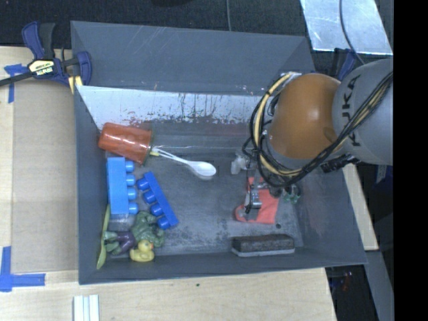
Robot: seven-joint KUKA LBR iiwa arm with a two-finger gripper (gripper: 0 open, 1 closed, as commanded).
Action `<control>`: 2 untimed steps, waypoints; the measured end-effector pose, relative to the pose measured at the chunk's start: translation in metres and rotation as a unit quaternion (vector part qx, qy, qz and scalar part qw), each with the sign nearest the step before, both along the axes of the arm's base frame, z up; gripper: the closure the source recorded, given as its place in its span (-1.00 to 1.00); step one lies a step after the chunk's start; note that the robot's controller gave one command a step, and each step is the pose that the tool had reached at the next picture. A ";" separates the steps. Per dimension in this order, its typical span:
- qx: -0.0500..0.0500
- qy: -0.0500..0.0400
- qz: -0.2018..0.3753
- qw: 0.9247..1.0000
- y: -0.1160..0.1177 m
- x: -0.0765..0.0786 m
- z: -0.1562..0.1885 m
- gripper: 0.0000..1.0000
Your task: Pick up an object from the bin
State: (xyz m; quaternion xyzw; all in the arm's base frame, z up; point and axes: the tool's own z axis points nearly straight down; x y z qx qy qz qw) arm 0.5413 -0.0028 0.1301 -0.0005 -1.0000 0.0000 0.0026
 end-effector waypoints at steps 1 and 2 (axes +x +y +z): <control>0.000 -0.004 0.000 1.000 0.000 0.002 0.005 -1.00; 0.000 -0.005 0.080 0.997 -0.015 0.031 -0.003 -1.00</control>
Offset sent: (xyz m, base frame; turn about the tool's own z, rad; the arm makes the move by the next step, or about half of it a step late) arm 0.0476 -0.0265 -0.0093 -0.2522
